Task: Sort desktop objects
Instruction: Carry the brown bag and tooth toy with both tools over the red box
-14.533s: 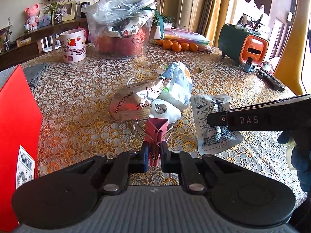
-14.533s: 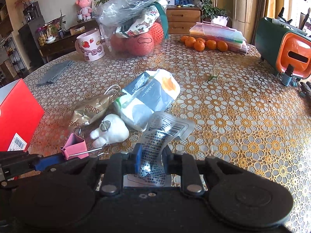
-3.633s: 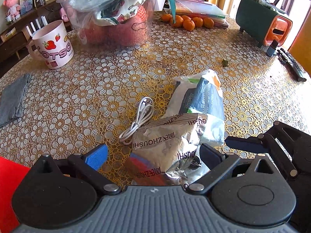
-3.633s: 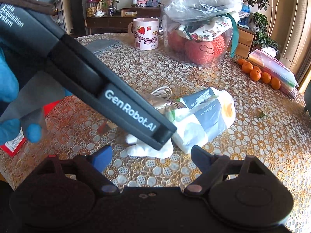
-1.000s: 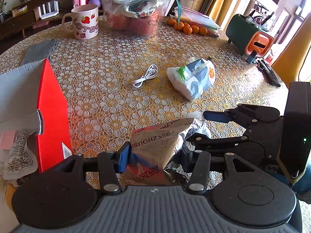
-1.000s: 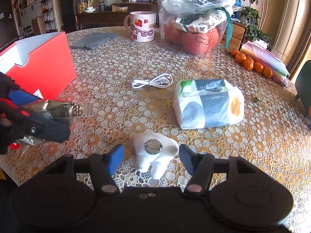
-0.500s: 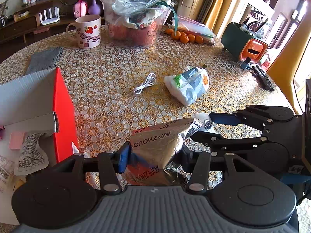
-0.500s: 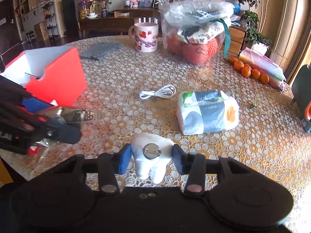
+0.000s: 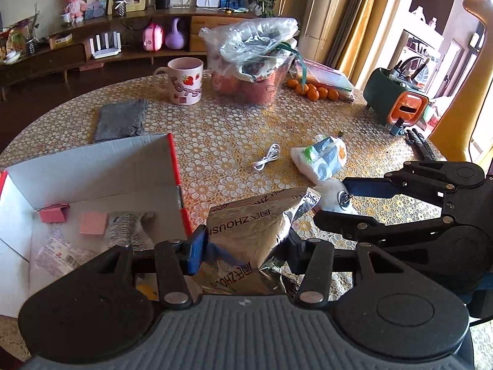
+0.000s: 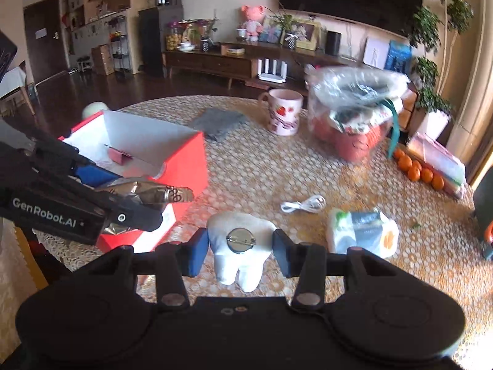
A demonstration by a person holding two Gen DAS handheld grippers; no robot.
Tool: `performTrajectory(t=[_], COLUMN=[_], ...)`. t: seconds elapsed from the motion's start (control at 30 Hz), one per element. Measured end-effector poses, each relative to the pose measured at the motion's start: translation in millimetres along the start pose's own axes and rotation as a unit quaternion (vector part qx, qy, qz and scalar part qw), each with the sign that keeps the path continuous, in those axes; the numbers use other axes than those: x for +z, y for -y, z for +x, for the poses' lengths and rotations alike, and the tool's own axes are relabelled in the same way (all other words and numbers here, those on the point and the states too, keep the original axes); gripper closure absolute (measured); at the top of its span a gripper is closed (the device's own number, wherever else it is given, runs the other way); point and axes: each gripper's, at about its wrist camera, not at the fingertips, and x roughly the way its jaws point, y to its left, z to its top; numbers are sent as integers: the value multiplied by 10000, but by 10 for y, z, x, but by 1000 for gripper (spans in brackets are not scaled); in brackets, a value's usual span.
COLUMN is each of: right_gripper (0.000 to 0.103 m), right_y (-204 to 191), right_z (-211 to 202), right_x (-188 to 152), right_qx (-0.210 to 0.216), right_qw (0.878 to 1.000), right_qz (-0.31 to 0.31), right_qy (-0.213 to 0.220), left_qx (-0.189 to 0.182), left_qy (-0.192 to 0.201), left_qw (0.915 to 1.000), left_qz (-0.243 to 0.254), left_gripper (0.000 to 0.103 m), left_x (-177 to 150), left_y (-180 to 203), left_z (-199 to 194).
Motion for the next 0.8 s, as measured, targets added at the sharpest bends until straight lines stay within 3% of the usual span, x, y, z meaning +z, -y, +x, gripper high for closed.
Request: performTrajectory(t=[0.43, 0.8], right_gripper=[58, 58], right_y=[-718, -1171], right_z=[123, 473], right_x=[431, 665], right_qx=[404, 557], right_qw=[9975, 9949], right_qz=[-562, -841], right_qy=[131, 92], left_qx=[730, 1302], left_qy=[146, 11], left_qw=[9970, 9908], left_qz=[-227, -363], left_gripper=[53, 53], left_x=[-96, -108], left_y=[-866, -1485], left_z=[-384, -229])
